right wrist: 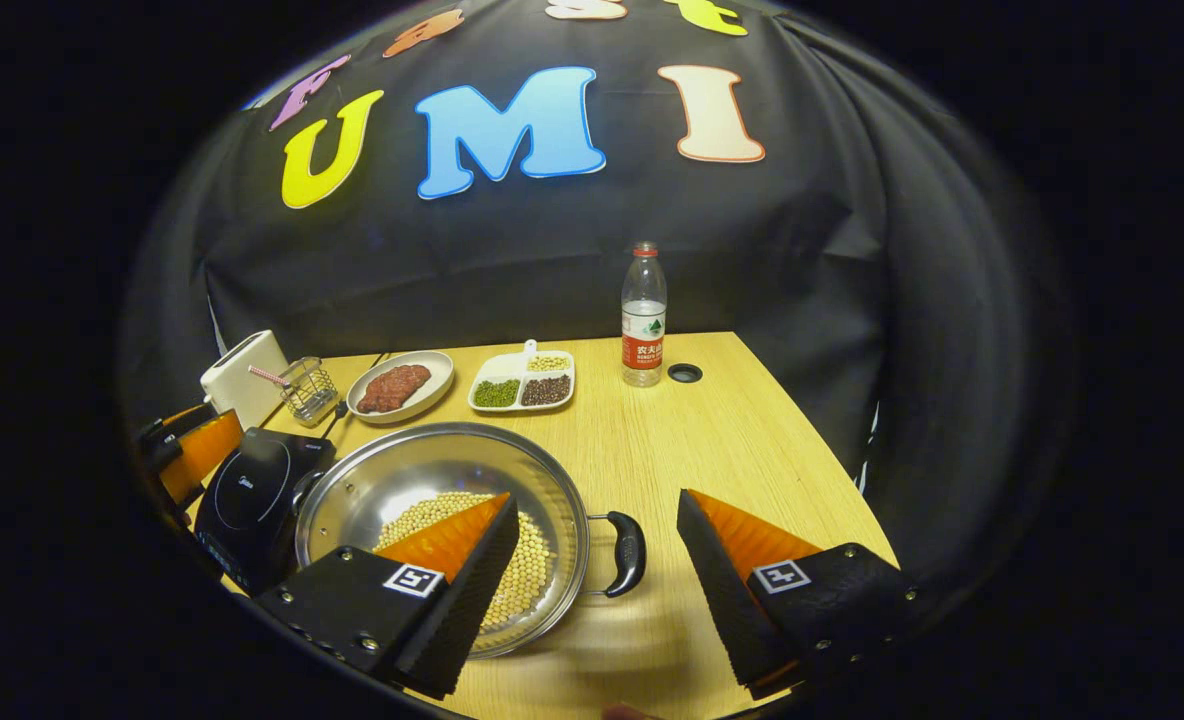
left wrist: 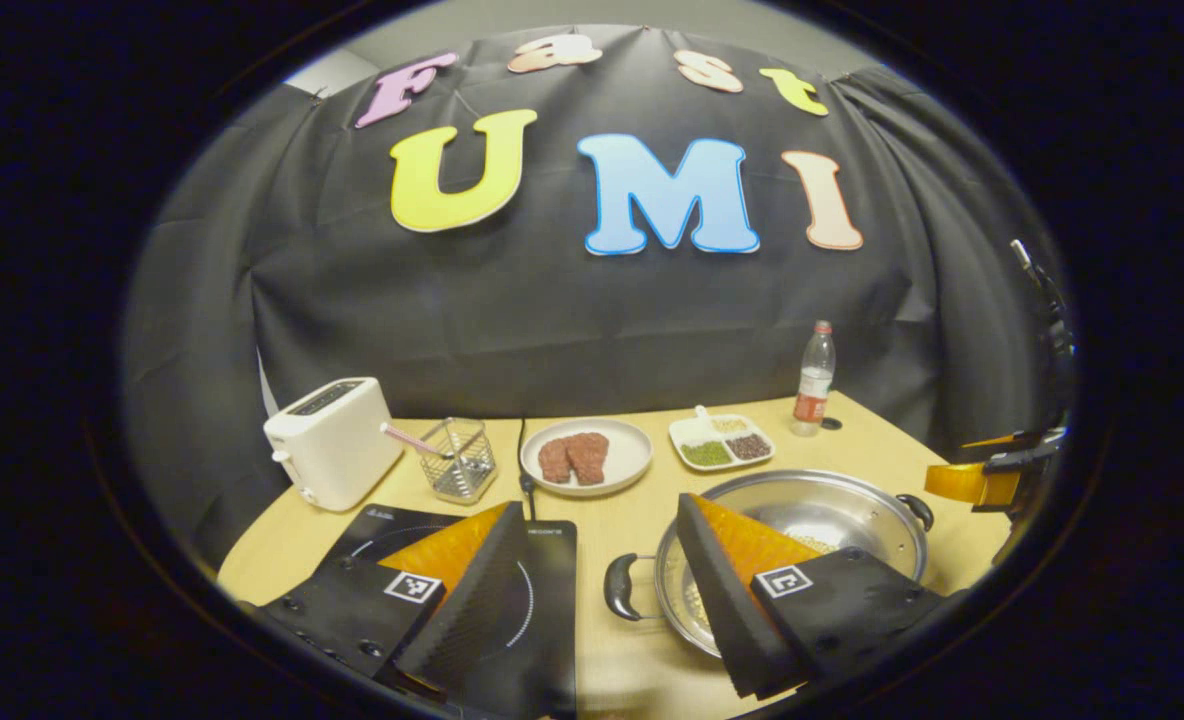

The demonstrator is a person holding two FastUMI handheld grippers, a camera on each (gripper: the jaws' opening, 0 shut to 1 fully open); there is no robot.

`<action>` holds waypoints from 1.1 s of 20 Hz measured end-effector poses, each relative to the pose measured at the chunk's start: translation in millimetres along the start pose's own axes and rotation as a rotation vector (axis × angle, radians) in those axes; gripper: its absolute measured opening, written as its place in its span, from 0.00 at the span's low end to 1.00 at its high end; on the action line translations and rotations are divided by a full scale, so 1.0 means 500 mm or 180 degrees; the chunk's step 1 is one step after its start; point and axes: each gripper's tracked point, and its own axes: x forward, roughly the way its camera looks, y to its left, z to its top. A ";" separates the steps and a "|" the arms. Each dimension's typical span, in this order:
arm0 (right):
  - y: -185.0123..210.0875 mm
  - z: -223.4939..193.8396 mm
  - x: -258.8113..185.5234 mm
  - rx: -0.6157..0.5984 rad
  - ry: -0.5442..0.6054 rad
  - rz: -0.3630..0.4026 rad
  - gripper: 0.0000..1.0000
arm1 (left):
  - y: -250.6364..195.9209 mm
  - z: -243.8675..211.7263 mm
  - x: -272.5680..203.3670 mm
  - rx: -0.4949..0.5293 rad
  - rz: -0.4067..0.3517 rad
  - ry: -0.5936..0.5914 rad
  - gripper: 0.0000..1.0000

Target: First push the handle of the pot to place it horizontally, then grasp the pot with both hands and set it on the induction cooktop.

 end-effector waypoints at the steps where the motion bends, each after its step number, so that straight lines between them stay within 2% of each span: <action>1: 0.000 -0.002 0.000 -0.0009 0.0015 0.0002 0.97 | -0.005 -0.016 0.015 -0.0028 -0.0027 0.0076 0.94; 2: -0.002 -0.005 0.004 -0.0022 0.0031 -0.0006 0.97 | -0.009 -0.038 0.033 -0.0050 -0.0052 0.0163 0.98; 5: -0.004 -0.016 0.022 -0.0040 0.0076 -0.0011 0.97 | -0.018 -0.081 0.066 -0.0037 -0.0086 0.0351 1.00; 12: -0.008 -0.047 0.060 -0.0061 0.0229 -0.0027 0.97 | -0.029 -0.181 0.132 -0.0037 -0.0120 0.0763 0.99; 16: -0.002 -0.065 0.084 -0.0052 0.0319 -0.0012 0.97 | -0.031 -0.210 0.162 -0.0021 -0.0117 0.0895 1.00; 20: -0.003 -0.095 0.108 -0.0060 0.0445 -0.0031 0.97 | -0.052 -0.208 0.175 0.0083 -0.0186 0.0881 0.95; 22: -0.004 -0.107 0.116 -0.0031 0.0504 -0.0033 0.97 | -0.068 -0.221 0.174 0.0054 -0.0234 0.0945 1.00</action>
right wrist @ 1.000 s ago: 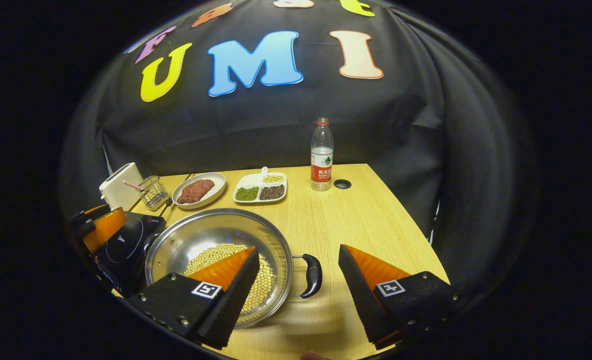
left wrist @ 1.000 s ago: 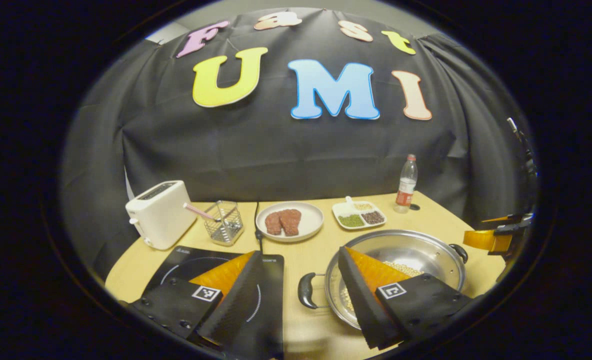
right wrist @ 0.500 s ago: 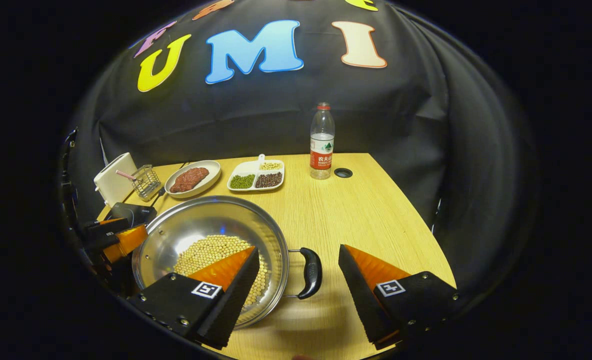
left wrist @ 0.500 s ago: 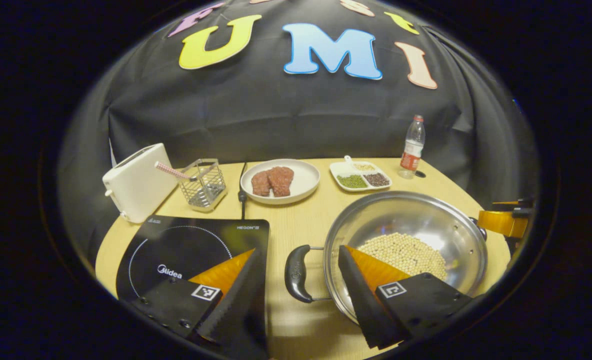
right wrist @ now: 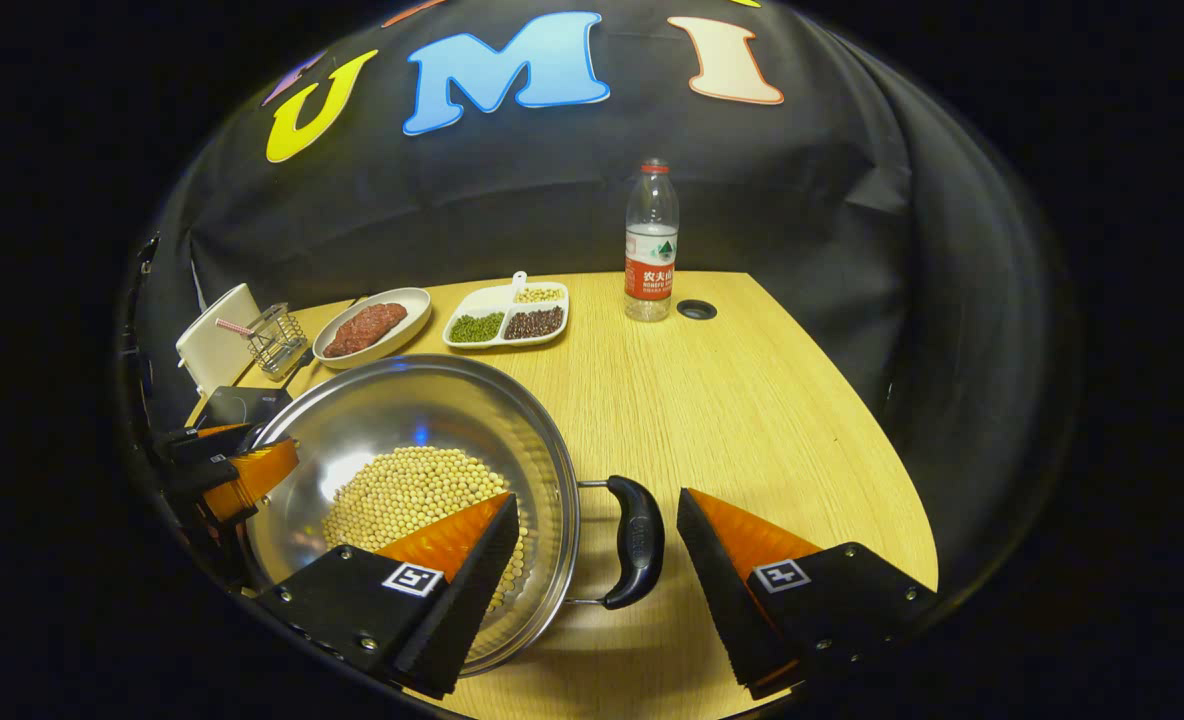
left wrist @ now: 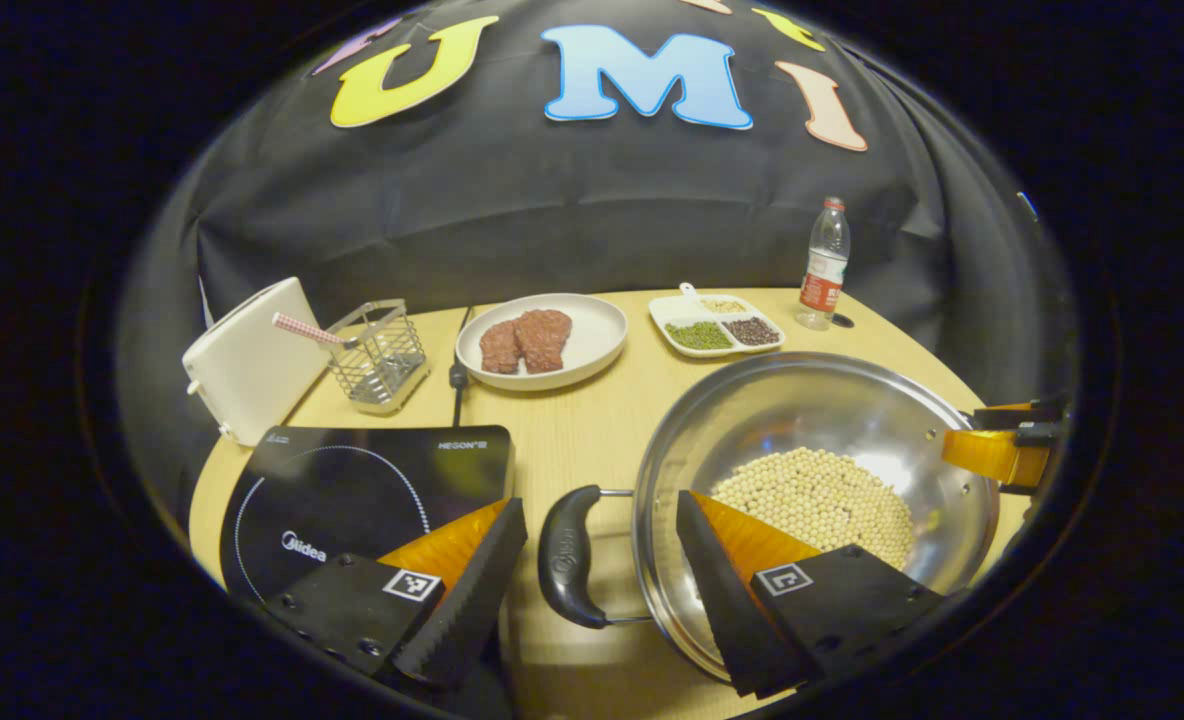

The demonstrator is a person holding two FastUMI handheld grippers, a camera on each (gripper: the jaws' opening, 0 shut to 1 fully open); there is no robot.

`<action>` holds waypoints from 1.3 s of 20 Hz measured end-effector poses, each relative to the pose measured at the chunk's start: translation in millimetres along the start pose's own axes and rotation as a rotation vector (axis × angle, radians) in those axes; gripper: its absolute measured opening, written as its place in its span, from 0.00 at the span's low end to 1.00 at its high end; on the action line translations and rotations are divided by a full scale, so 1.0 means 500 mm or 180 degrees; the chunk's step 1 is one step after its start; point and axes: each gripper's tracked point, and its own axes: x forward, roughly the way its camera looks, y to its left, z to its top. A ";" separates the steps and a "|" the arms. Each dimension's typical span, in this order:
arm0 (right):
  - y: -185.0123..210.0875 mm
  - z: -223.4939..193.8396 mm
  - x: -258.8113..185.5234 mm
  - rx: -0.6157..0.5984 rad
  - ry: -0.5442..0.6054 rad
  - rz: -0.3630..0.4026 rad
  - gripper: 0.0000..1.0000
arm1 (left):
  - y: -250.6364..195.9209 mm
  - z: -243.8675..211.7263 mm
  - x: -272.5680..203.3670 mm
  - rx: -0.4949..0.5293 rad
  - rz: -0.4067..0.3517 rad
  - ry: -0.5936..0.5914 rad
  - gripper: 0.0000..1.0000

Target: First push the handle of the pot to place it horizontally, then grasp the pot with both hands and set it on the induction cooktop.

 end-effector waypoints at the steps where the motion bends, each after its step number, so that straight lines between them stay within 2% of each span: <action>1: -0.001 -0.005 0.001 0.0004 0.0025 -0.0002 0.97 | -0.002 -0.007 0.003 -0.0009 0.0004 0.0029 0.99; 2: -0.002 -0.010 0.004 -0.0001 0.0036 -0.0006 0.97 | -0.003 -0.012 0.010 -0.0011 0.0007 0.0039 0.99; 3: -0.003 -0.012 0.007 -0.0007 0.0045 -0.0005 0.97 | -0.005 -0.019 0.013 -0.0025 0.0001 0.0072 0.93; 5: -0.008 -0.019 0.010 -0.0006 0.0060 -0.0018 0.96 | -0.001 -0.015 0.016 -0.0027 0.0031 0.0049 0.92; 6: -0.009 -0.024 0.014 0.0010 0.0073 -0.0025 0.91 | 0.004 -0.017 0.019 -0.0025 0.0067 0.0054 0.88; 7: -0.011 -0.024 0.012 0.0029 0.0075 -0.0030 0.89 | 0.011 -0.017 0.019 -0.0022 0.0097 0.0058 0.91; 9: -0.008 -0.028 0.018 0.0082 0.0090 -0.0009 0.70 | 0.009 -0.017 0.018 -0.0033 0.0099 0.0047 0.78; 10: -0.004 -0.031 0.016 0.0100 0.0095 0.0016 0.66 | 0.009 -0.017 0.018 -0.0025 0.0100 0.0044 0.75; 11: -0.004 -0.024 0.002 0.0115 0.0059 -0.0026 0.70 | 0.011 -0.016 0.019 -0.0028 0.0103 0.0040 0.75; 12: -0.005 -0.026 0.016 0.0126 0.0066 -0.0022 0.62 | 0.010 -0.017 0.017 -0.0041 0.0103 0.0036 0.81; 15: -0.003 -0.022 0.021 0.0132 0.0053 -0.0011 0.55 | 0.009 -0.016 0.015 -0.0056 0.0083 0.0036 0.73; 16: -0.005 -0.021 0.022 0.0119 0.0054 -0.0009 0.55 | 0.009 -0.014 0.009 -0.0063 0.0085 0.0032 0.71; 17: -0.007 -0.023 0.022 0.0117 0.0064 -0.0012 0.55 | 0.007 -0.015 0.006 -0.0072 0.0095 0.0038 0.75; 18: -0.009 -0.027 0.020 0.0114 0.0086 -0.0013 0.55 | 0.004 -0.015 0.002 -0.0067 0.0099 0.0043 0.65; 19: -0.012 -0.029 0.015 0.0116 0.0094 -0.0005 0.55 | 0.001 -0.012 -0.005 -0.0053 0.0102 0.0037 0.69; 20: -0.014 -0.026 0.010 0.0113 0.0082 -0.0004 0.55 | -0.003 -0.007 -0.010 -0.0043 0.0101 0.0018 0.65; 24: -0.023 0.002 -0.026 0.0045 -0.0018 0.0008 0.55 | -0.013 0.009 -0.050 -0.0113 0.0121 -0.0043 0.73; 25: -0.023 0.008 -0.037 0.0028 -0.0027 0.0011 0.55 | -0.011 0.012 -0.062 -0.0148 0.0120 -0.0038 0.69; 26: -0.019 0.012 -0.046 0.0022 -0.0042 0.0020 0.55 | -0.008 0.019 -0.074 -0.0169 0.0131 -0.0053 0.69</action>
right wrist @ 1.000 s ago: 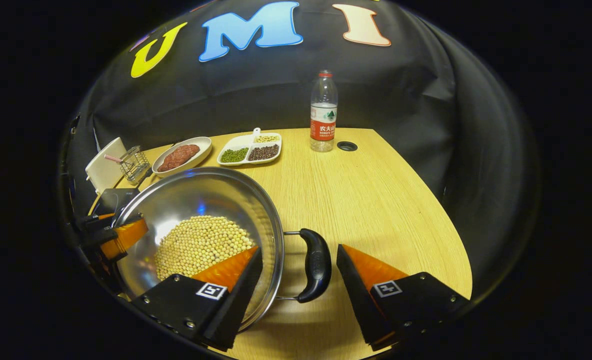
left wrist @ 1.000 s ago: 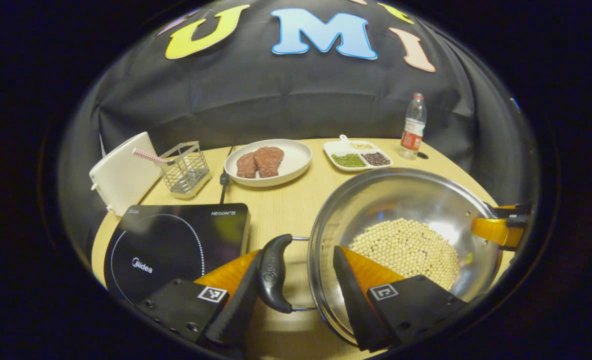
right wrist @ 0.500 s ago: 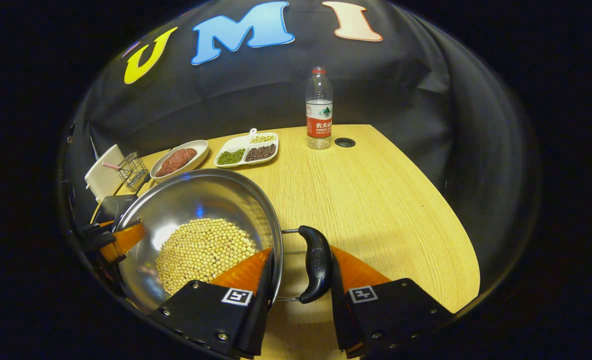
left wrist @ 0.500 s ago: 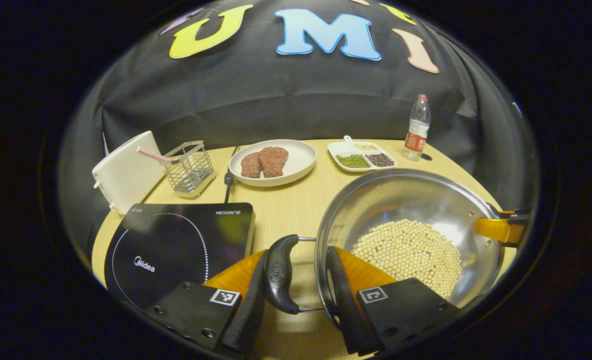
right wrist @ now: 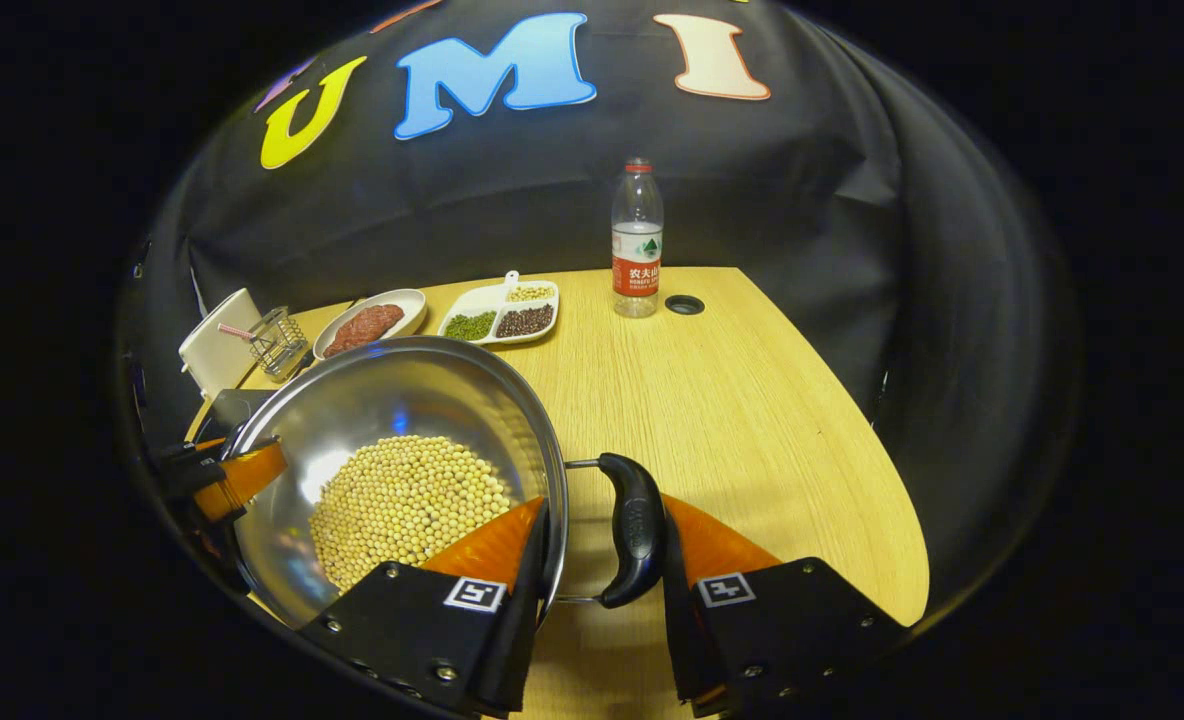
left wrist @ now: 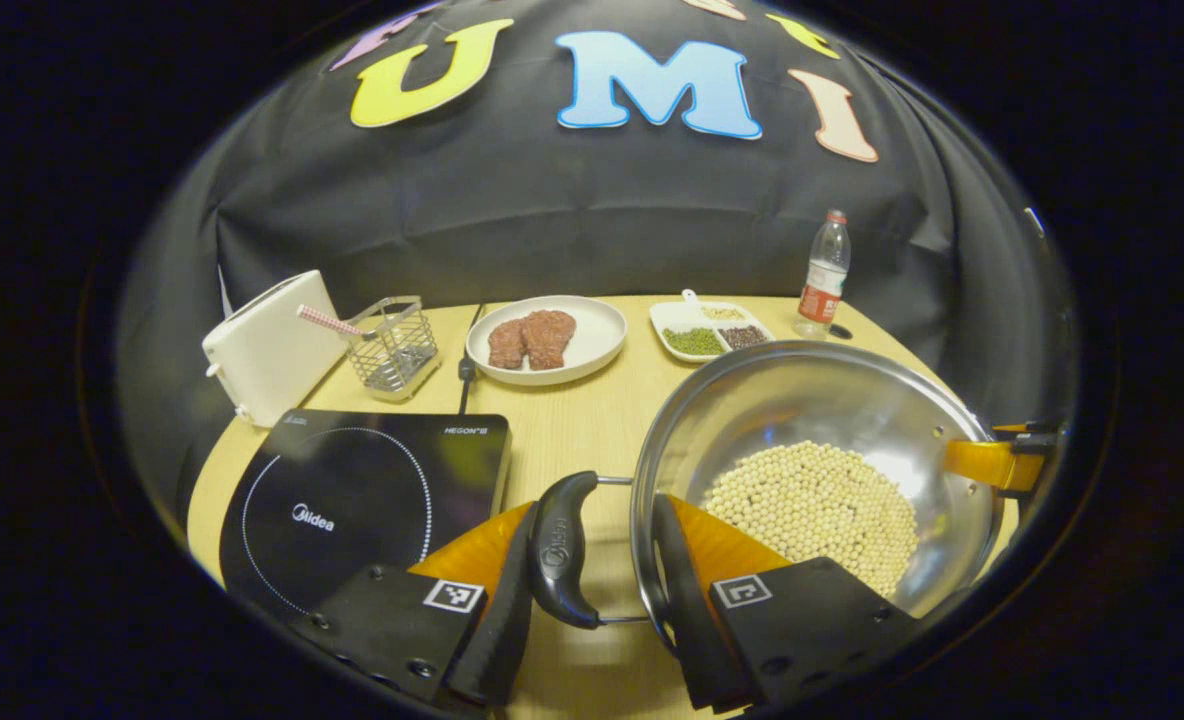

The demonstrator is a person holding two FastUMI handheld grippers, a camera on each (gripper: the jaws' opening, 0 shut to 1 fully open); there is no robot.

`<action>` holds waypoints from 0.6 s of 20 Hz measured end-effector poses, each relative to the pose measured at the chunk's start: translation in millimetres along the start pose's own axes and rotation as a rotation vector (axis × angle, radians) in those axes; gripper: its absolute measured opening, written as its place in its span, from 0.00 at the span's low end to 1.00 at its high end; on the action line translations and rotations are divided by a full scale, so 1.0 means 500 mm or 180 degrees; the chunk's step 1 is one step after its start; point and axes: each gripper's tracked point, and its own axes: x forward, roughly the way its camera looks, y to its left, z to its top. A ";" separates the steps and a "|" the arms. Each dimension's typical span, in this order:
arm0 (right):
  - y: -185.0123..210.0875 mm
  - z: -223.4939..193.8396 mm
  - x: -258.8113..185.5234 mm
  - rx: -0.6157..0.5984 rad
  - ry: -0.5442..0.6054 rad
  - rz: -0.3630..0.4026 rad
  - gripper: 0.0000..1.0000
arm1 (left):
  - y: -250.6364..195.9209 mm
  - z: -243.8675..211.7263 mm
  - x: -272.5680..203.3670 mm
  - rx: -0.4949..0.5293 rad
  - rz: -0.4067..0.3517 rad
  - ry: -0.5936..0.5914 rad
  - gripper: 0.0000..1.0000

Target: First push the handle of the pot to place it horizontally, then grasp the pot with both hands and set it on the induction cooktop.

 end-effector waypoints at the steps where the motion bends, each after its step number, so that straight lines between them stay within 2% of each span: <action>1: 0.005 0.006 -0.011 0.0006 -0.0022 0.0013 0.55 | 0.005 0.008 -0.012 0.0017 0.0011 -0.0037 0.73; 3: 0.018 0.010 -0.025 0.0013 -0.0037 0.0037 0.55 | 0.021 0.023 -0.031 0.0051 0.0027 -0.0101 0.65; 4: 0.027 0.010 -0.029 0.0020 -0.0042 0.0038 0.55 | 0.031 0.025 -0.038 0.0045 0.0022 -0.0125 0.69; 5: 0.038 0.011 -0.035 0.0016 -0.0057 0.0036 0.55 | 0.042 0.025 -0.043 0.0034 0.0020 -0.0132 0.65; 7: 0.065 0.013 -0.045 0.0012 -0.0051 0.0015 0.55 | 0.070 0.025 -0.051 0.0010 0.0017 -0.0143 0.65; 8: 0.078 0.012 -0.052 0.0011 -0.0050 0.0004 0.55 | 0.082 0.023 -0.057 0.0012 0.0000 -0.0147 0.69; 9: 0.091 0.016 -0.058 0.0002 -0.0064 0.0002 0.55 | 0.098 0.027 -0.061 0.0005 -0.0013 -0.0165 0.65; 10: 0.106 0.016 -0.059 -0.0009 -0.0061 0.0000 0.55 | 0.114 0.028 -0.064 0.0001 -0.0017 -0.0173 0.69; 11: 0.123 0.017 -0.060 0.0001 -0.0050 -0.0007 0.55 | 0.132 0.028 -0.067 -0.0004 -0.0019 -0.0166 0.65; 12: 0.137 0.017 -0.064 0.0011 -0.0047 -0.0016 0.55 | 0.148 0.027 -0.069 -0.0007 -0.0025 -0.0158 0.65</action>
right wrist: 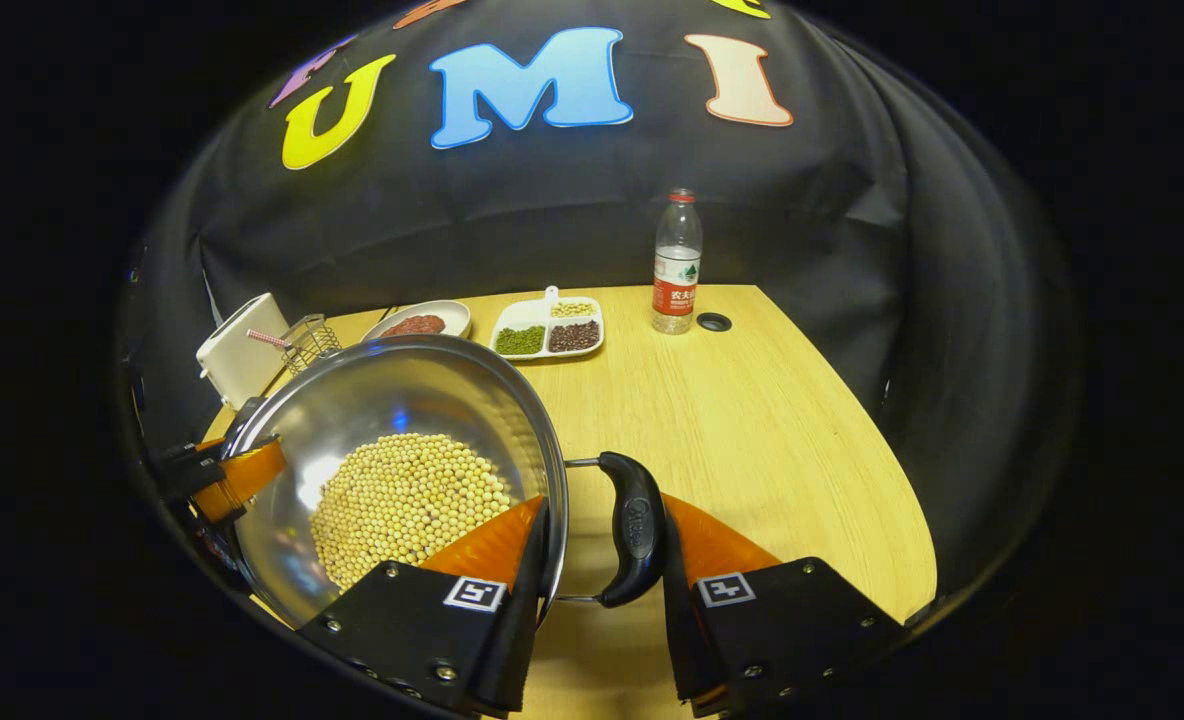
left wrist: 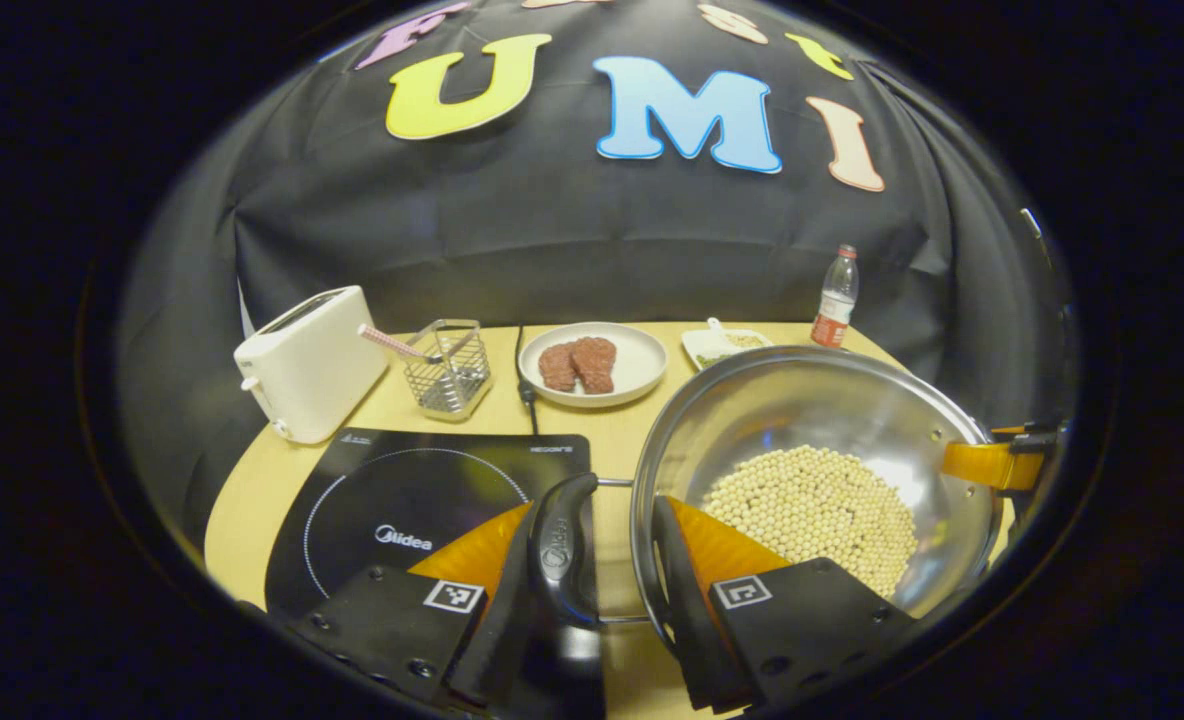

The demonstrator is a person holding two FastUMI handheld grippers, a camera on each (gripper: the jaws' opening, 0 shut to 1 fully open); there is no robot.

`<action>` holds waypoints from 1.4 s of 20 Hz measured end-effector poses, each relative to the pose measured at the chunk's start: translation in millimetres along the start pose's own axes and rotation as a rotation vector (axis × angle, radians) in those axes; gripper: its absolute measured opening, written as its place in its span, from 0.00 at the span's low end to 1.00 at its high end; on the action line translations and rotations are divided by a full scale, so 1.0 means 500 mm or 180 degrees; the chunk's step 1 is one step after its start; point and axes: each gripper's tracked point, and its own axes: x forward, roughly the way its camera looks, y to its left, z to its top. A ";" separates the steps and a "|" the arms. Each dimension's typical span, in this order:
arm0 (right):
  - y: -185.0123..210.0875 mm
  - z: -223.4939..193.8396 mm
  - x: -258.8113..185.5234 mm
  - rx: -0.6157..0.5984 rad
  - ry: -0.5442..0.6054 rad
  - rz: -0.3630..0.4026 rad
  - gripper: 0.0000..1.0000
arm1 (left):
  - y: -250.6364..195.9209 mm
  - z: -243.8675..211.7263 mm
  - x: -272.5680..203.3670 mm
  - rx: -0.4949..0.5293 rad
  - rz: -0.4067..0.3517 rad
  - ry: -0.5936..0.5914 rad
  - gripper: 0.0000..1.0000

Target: First push the handle of the pot to place it horizontally, then grasp the pot with both hands and set it on the induction cooktop.

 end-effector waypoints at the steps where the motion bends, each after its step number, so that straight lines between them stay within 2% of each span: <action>1: 0.016 0.002 -0.005 0.0001 -0.0009 -0.0005 0.55 | 0.017 0.001 -0.002 -0.0007 -0.0008 -0.0003 0.65; 2: 0.032 0.002 -0.009 -0.0001 -0.0012 -0.0009 0.55 | 0.034 0.002 -0.005 -0.0010 -0.0012 -0.0007 0.69; 3: 0.047 0.003 -0.013 0.0001 -0.0010 -0.0014 0.55 | 0.051 0.005 -0.008 -0.0006 -0.0016 -0.0011 0.65; 4: 0.061 0.003 -0.013 0.0010 -0.0014 -0.0018 0.55 | 0.068 0.006 -0.011 0.0006 -0.0020 -0.0025 0.69; 5: 0.076 0.004 -0.015 0.0016 -0.0017 -0.0022 0.55 | 0.084 0.008 -0.012 0.0015 -0.0026 -0.0029 0.69; 6: 0.091 0.003 -0.019 0.0021 -0.0012 -0.0030 0.55 | 0.098 0.008 -0.014 0.0013 -0.0033 -0.0032 0.65; 8: 0.119 0.002 -0.024 0.0020 -0.0013 -0.0049 0.55 | 0.126 0.005 -0.015 0.0002 -0.0053 -0.0026 0.65; 10: 0.144 0.001 -0.028 0.0020 -0.0017 -0.0071 0.55 | 0.155 0.002 -0.017 -0.0002 -0.0071 -0.0025 0.69; 14: 0.195 -0.009 -0.035 0.0040 0.0005 -0.0110 0.55 | 0.208 -0.007 -0.014 0.0005 -0.0117 -0.0018 0.69; 15: 0.207 -0.011 -0.037 0.0039 0.0004 -0.0119 0.55 | 0.222 -0.009 -0.013 0.0005 -0.0127 -0.0018 0.65; 16: 0.221 -0.013 -0.038 0.0040 0.0004 -0.0126 0.55 | 0.234 -0.011 -0.015 0.0007 -0.0133 -0.0022 0.69; 20: 0.274 -0.016 -0.037 0.0045 0.0004 -0.0131 0.55 | 0.292 -0.018 -0.014 0.0008 -0.0152 -0.0019 0.69; 21: 0.288 -0.020 -0.036 0.0042 0.0011 -0.0140 0.55 | 0.309 -0.021 -0.014 0.0009 -0.0158 -0.0010 0.65; 22: 0.300 -0.021 -0.035 0.0043 0.0020 -0.0150 0.55 | 0.327 -0.026 -0.013 0.0014 -0.0164 0.0001 0.69; 24: 0.328 -0.022 -0.032 0.0063 0.0022 -0.0155 0.55 | 0.356 -0.026 -0.009 0.0017 -0.0174 0.0006 0.69; 26: 0.354 -0.023 -0.019 0.0066 0.0024 -0.0151 0.55 | 0.390 -0.025 -0.004 0.0023 -0.0171 0.0008 0.69; 27: 0.367 -0.023 -0.016 0.0062 0.0023 -0.0145 0.55 | 0.406 -0.026 -0.003 0.0017 -0.0163 0.0005 0.65; 28: 0.380 -0.022 -0.014 0.0060 0.0022 -0.0135 0.55 | 0.423 -0.028 -0.004 0.0014 -0.0152 0.0007 0.69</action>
